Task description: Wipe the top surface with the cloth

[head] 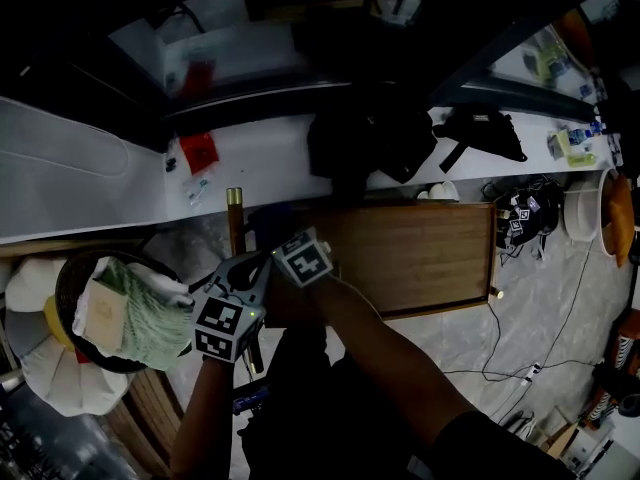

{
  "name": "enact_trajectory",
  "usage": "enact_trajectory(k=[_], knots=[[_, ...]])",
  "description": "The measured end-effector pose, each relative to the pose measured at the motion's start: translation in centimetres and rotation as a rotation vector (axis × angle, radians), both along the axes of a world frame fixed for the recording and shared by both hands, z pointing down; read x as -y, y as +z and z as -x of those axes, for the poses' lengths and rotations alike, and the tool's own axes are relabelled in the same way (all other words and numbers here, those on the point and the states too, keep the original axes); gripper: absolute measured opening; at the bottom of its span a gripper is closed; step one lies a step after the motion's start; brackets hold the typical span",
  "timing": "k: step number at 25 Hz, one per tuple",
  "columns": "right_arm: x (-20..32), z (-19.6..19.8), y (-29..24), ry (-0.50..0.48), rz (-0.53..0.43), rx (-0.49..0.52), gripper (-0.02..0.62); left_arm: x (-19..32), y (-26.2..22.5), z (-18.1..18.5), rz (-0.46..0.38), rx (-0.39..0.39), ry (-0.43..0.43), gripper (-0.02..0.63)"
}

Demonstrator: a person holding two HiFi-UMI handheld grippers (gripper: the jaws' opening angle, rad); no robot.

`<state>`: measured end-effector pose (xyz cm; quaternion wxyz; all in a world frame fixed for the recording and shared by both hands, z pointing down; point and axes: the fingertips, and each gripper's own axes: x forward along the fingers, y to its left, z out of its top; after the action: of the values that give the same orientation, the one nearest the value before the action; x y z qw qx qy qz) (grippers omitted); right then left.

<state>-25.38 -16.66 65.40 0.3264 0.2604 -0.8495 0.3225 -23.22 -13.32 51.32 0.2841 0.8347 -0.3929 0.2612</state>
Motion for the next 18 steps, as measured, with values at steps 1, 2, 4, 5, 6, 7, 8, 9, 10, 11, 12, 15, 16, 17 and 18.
enact_trajectory(k=[1, 2, 4, 5, 6, 7, 8, 9, 10, 11, 12, 15, 16, 17, 18], knots=[[-0.3, -0.2, 0.2, 0.0, 0.01, -0.004, 0.069, 0.0, 0.0, -0.2, 0.001, 0.004, 0.003, 0.011], [-0.5, -0.5, 0.5, -0.001, 0.015, -0.012, 0.069, 0.0, 0.0, -0.4, 0.003, 0.007, 0.006, 0.011], [-0.5, -1.5, 0.6, -0.006, 0.006, -0.025, 0.069, 0.1, 0.1, -1.1, 0.008, 0.011, 0.009, 0.011], [-0.3, -2.0, 0.5, -0.005, -0.001, -0.028, 0.069, 0.1, 0.1, -1.5, 0.01, 0.013, 0.01, 0.011], [-0.1, -2.6, 0.4, 0.0, -0.01, -0.029, 0.069, 0.2, 0.1, -1.9, 0.012, 0.015, 0.013, 0.011], [0.1, -3.2, 0.2, 0.006, -0.016, -0.029, 0.069, 0.2, 0.1, -2.3, 0.013, 0.018, 0.018, 0.011], [0.2, -3.9, 0.1, 0.011, -0.021, -0.031, 0.069, 0.3, 0.2, -2.8, 0.015, 0.021, 0.023, 0.011], [0.4, -4.6, 0.1, 0.017, -0.023, -0.035, 0.069, 0.3, 0.2, -3.4, 0.017, 0.024, 0.029, 0.011], [0.4, -5.4, 0.2, 0.022, -0.022, -0.04, 0.069, 0.3, 0.3, -3.9, 0.019, 0.026, 0.034, 0.011], [0.2, -6.2, 0.4, 0.027, -0.015, -0.045, 0.069, 0.2, 0.4, -4.5, 0.022, 0.028, 0.039, 0.011], [0.0, -7.0, 0.7, 0.031, -0.007, -0.049, 0.069, 0.2, 0.6, -5.1, 0.024, 0.03, 0.043, 0.011], [0.2, -9.2, 0.7, 0.05, -0.01, -0.046, 0.069, 0.1, 1.0, -7.1, 0.032, 0.032, 0.06, 0.011], [0.3, -9.9, 0.6, 0.059, -0.013, -0.044, 0.069, 0.1, 1.0, -7.8, 0.034, 0.033, 0.067, 0.011], [0.4, -10.7, 0.6, 0.069, -0.016, -0.043, 0.069, 0.1, 1.0, -8.6, 0.035, 0.033, 0.074, 0.011], [0.5, -11.6, 0.5, 0.077, -0.019, -0.044, 0.069, 0.0, 1.1, -9.4, 0.036, 0.034, 0.081, 0.011]])
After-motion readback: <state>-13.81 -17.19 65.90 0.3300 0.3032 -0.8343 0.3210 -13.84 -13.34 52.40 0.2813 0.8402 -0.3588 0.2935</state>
